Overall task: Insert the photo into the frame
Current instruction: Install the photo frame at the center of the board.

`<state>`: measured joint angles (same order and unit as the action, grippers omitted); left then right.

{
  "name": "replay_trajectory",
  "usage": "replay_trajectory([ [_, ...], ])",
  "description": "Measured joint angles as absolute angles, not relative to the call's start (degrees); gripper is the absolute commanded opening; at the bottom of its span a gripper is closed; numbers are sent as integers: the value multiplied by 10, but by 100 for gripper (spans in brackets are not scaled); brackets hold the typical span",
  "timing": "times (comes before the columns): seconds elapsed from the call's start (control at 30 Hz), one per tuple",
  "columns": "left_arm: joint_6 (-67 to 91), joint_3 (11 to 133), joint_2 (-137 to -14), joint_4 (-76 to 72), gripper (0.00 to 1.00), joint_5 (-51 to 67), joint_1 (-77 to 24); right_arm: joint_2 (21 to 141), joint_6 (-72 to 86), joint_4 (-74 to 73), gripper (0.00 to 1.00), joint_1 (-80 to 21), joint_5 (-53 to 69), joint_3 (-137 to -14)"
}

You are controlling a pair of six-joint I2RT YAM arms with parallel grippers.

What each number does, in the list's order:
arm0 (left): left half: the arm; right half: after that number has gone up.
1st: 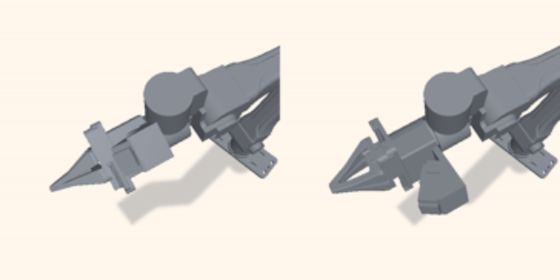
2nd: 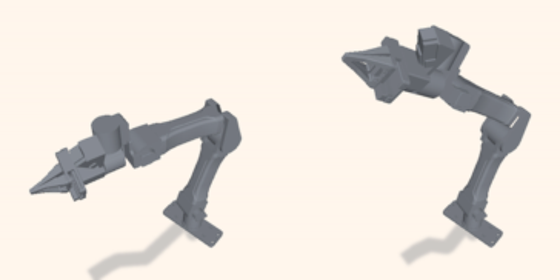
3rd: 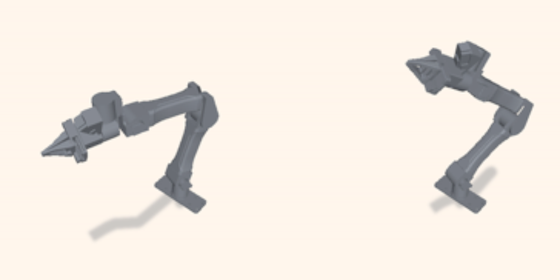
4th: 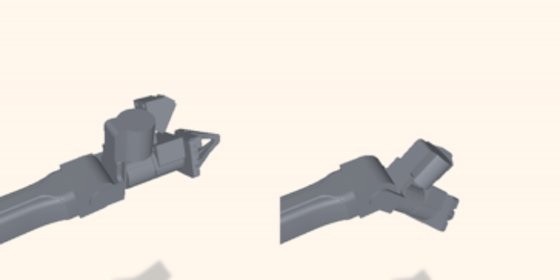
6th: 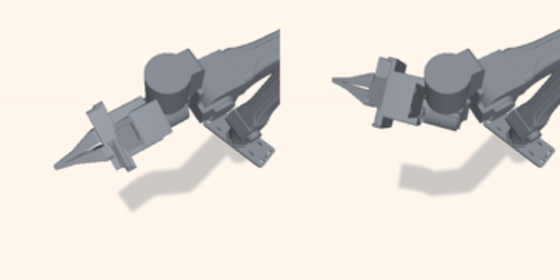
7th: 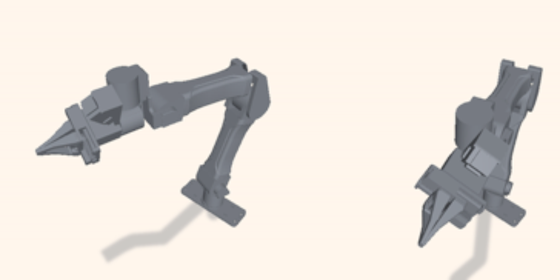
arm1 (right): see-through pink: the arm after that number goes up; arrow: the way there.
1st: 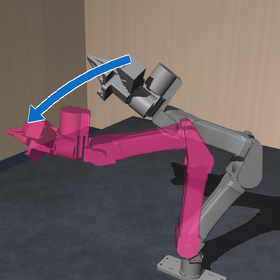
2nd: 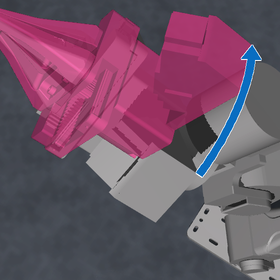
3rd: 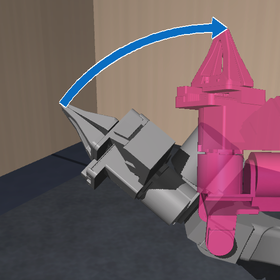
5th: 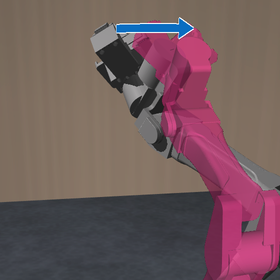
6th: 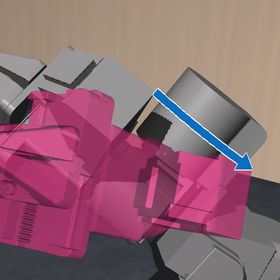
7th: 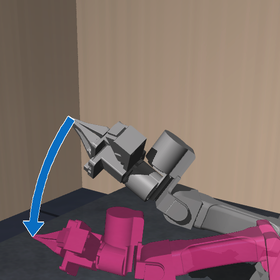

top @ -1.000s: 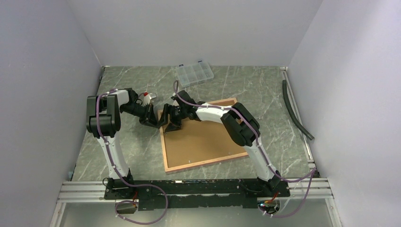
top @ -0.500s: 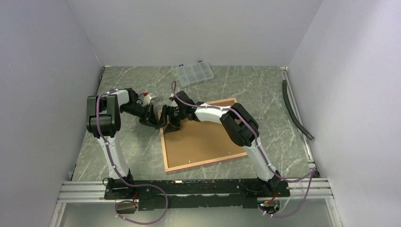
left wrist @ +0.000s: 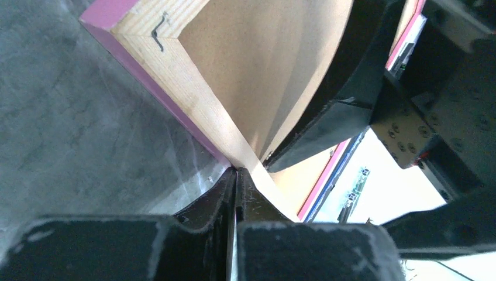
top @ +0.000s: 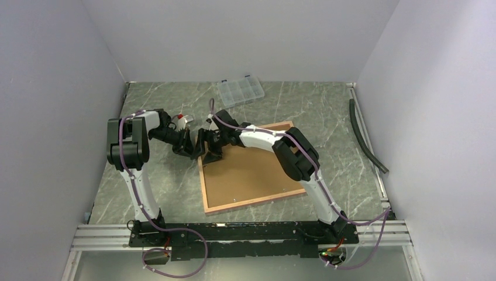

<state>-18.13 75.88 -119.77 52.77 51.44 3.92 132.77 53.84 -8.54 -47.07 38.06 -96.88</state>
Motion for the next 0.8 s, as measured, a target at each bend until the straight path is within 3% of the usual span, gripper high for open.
replay_trajectory([
  [0.23, -195, 785, -1188, 530, 8, 493, 50, 1308, 507, -105, 78, -444, 376, -1002],
  [0.3, -203, 787, -1176, 530, 8, 483, 57, 1287, 500, -105, 85, -427, 371, -995],
  [0.5, -218, 750, -1127, 520, 8, 449, 53, 1130, 477, -110, 99, -331, 312, -838],
  [0.8, -238, 656, -1102, 500, 8, 390, -34, 952, 410, -184, 100, -125, 121, -682],
])
